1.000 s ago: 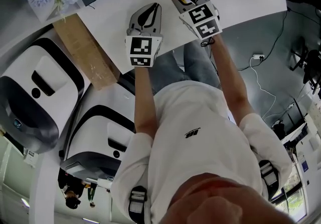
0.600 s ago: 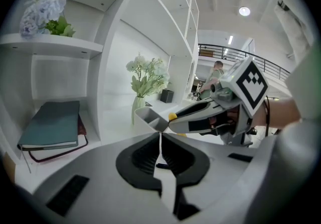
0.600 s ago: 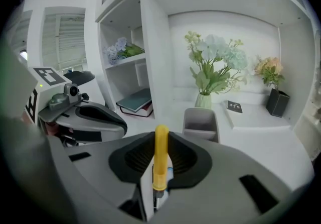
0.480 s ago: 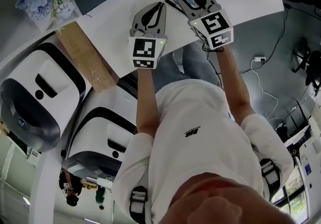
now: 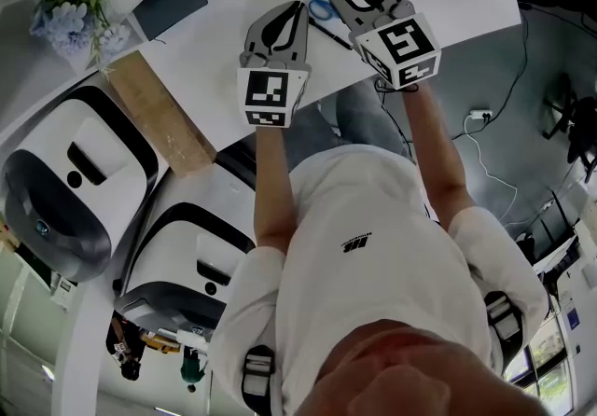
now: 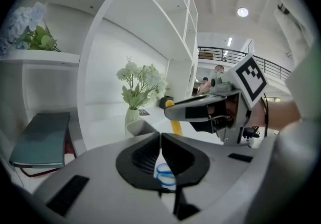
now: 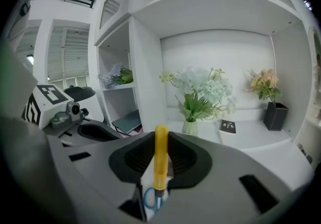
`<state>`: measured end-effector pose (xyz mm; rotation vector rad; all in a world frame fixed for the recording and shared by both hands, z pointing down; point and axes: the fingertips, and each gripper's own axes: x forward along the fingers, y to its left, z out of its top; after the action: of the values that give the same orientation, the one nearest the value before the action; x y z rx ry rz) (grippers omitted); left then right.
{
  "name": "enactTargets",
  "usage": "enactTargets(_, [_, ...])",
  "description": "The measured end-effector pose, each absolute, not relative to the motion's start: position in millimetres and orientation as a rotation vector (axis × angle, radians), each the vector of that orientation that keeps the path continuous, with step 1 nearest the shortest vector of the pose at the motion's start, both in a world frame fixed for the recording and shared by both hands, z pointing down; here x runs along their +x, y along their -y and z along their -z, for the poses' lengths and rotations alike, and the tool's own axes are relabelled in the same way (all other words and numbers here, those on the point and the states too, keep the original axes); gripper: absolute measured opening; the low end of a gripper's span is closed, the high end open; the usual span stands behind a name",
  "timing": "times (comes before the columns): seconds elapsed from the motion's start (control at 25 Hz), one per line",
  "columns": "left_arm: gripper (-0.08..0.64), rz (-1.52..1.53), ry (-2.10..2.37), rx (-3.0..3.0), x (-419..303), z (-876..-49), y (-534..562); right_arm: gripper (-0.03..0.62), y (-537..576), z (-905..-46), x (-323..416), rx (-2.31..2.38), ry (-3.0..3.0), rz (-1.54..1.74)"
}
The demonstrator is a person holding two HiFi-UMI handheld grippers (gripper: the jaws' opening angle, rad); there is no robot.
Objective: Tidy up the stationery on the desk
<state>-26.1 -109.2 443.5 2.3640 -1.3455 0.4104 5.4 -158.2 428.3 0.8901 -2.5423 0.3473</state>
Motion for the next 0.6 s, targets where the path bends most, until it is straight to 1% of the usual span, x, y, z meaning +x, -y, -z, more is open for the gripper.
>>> enactTargets(0.6, [0.0, -0.399, 1.42, 2.333, -29.8, -440.7, 140.4, 0.06, 203.7, -414.0, -7.7, 0.89, 2.707, -0.371])
